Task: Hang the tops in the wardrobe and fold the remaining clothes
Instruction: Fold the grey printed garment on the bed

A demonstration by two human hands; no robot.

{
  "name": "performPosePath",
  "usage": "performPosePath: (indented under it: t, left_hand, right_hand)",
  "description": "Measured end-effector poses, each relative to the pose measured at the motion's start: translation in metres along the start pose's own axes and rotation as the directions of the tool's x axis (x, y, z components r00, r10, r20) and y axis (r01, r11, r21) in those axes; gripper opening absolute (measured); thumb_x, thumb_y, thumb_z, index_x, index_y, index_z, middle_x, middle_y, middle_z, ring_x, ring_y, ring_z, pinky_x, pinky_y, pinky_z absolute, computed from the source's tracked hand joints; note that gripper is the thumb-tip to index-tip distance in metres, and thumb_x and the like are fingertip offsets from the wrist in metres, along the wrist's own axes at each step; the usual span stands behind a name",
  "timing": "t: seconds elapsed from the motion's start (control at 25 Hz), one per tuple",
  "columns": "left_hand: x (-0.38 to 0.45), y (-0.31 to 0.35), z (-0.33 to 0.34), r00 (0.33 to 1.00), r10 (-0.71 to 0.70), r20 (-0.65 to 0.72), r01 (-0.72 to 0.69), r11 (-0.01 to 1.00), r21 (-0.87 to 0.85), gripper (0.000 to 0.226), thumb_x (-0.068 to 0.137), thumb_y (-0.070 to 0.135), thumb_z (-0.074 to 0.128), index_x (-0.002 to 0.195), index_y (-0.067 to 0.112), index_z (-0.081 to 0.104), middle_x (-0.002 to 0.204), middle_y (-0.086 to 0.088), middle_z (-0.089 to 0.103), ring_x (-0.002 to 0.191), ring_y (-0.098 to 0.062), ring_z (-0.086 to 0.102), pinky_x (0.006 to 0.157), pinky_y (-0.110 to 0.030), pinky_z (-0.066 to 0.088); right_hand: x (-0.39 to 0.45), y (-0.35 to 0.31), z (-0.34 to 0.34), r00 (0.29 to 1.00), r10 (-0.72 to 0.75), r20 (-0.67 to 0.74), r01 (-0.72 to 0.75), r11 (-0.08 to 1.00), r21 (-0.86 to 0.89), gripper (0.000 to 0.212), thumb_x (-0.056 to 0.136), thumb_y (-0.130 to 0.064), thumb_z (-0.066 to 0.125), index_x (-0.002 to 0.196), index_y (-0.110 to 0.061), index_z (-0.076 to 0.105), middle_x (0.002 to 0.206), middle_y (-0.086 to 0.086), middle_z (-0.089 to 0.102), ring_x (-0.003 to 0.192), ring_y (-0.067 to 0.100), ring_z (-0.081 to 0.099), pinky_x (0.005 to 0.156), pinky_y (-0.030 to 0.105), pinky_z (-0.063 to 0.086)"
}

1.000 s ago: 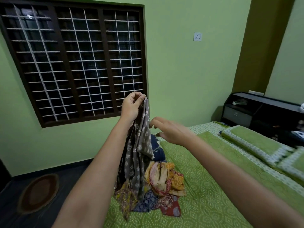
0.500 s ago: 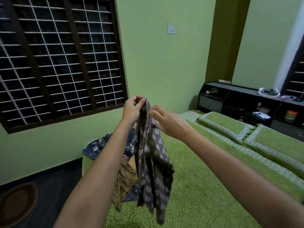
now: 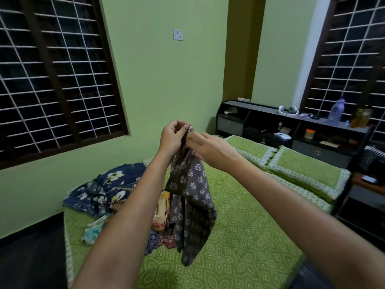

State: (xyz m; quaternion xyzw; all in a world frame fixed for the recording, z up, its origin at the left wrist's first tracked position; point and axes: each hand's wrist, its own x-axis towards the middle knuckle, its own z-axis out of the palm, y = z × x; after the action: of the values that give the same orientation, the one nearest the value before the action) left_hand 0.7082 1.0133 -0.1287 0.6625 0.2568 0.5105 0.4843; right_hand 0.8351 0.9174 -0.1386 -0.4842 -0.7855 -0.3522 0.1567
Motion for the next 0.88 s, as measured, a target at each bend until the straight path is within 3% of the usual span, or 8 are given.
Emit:
performPosePath:
  t: [0.24,0.32,0.4,0.48,0.52,0.6,0.72,0.88]
  left_hand:
    - [-0.002,0.001,0.045,0.999,-0.005,0.031,0.004,0.999,0.042,0.017,0.092,0.01,0.06,0.078,0.02,0.059,0.078,-0.001,0.063,0.076,-0.015,0.058,0.077,-0.033,0.048]
    - [-0.004,0.002,0.065,1.0,0.001,0.017,-0.002,0.996,0.087,0.016,0.091,0.012,0.061,0.078,0.021,0.059,0.078,0.001,0.063,0.077,-0.014,0.057,0.078,-0.032,0.047]
    - [-0.008,0.001,0.084,0.999,0.024,-0.03,-0.017,0.979,0.201,0.01,0.091,0.015,0.062,0.082,0.019,0.06,0.08,0.003,0.062,0.074,-0.01,0.055,0.077,-0.028,0.046]
    - [-0.013,-0.006,0.093,0.996,0.028,-0.09,0.002,0.945,0.326,0.002,0.091,0.015,0.061,0.091,0.014,0.063,0.084,0.001,0.062,0.075,-0.012,0.055,0.077,-0.027,0.047]
    - [-0.018,-0.01,0.095,0.995,0.008,-0.097,0.028,0.93,0.366,0.006,0.092,0.015,0.06,0.096,0.013,0.064,0.086,0.0,0.062,0.078,-0.015,0.056,0.079,-0.028,0.047]
    - [-0.035,-0.023,0.105,0.996,-0.076,-0.038,0.085,0.898,0.433,0.015,0.094,0.015,0.058,0.105,0.014,0.067,0.091,-0.002,0.063,0.085,-0.018,0.058,0.082,-0.031,0.049]
    - [-0.068,-0.037,0.132,0.986,-0.154,0.058,0.091,0.807,0.583,0.016,0.095,0.016,0.055,0.105,0.013,0.068,0.096,-0.001,0.064,0.094,-0.019,0.059,0.079,-0.028,0.046]
    - [-0.081,-0.01,0.169,0.999,0.008,-0.045,0.028,0.681,0.732,0.016,0.095,0.025,0.056,0.099,0.015,0.068,0.09,-0.002,0.064,0.081,-0.02,0.059,0.07,-0.032,0.047]
  right_hand:
    - [-0.037,0.029,-0.01,0.994,0.002,0.106,-0.007,0.999,0.053,0.028,0.078,-0.007,0.065,0.105,-0.007,0.057,0.11,0.01,0.053,0.089,0.028,0.059,0.06,0.043,0.055]
    - [-0.051,0.039,-0.018,0.972,-0.008,0.233,-0.018,0.994,0.107,0.031,0.079,-0.008,0.064,0.109,-0.012,0.06,0.112,0.005,0.055,0.092,0.026,0.06,0.065,0.043,0.055]
    - [-0.073,0.047,-0.028,0.844,-0.017,0.535,-0.102,0.976,0.192,0.04,0.082,-0.015,0.067,0.121,-0.017,0.058,0.117,-0.003,0.058,0.095,0.017,0.058,0.074,0.033,0.052]
    - [-0.103,0.064,-0.04,0.61,-0.057,0.79,-0.226,0.943,0.243,0.04,0.08,-0.032,0.074,0.113,-0.016,0.06,0.103,-0.007,0.062,0.086,0.013,0.054,0.073,0.026,0.042]
    - [-0.12,0.08,-0.048,0.531,-0.049,0.846,-0.293,0.926,0.238,0.038,0.078,-0.04,0.075,0.103,-0.016,0.061,0.091,-0.007,0.062,0.079,0.013,0.053,0.07,0.027,0.04]
    - [-0.152,0.119,-0.06,0.467,0.042,0.883,-0.406,0.898,0.172,0.036,0.082,-0.047,0.069,0.099,-0.016,0.063,0.085,-0.003,0.063,0.074,0.014,0.057,0.066,0.028,0.041]
    - [-0.189,0.165,-0.07,0.528,0.139,0.838,-0.404,0.909,0.105,0.036,0.09,-0.045,0.059,0.103,-0.013,0.064,0.092,0.001,0.06,0.083,0.019,0.056,0.068,0.031,0.041]
    - [-0.219,0.21,-0.101,0.815,0.174,0.553,-0.345,0.912,0.222,0.041,0.084,-0.053,0.059,0.101,-0.018,0.072,0.122,-0.006,0.04,0.113,0.016,0.043,0.093,0.032,0.041]
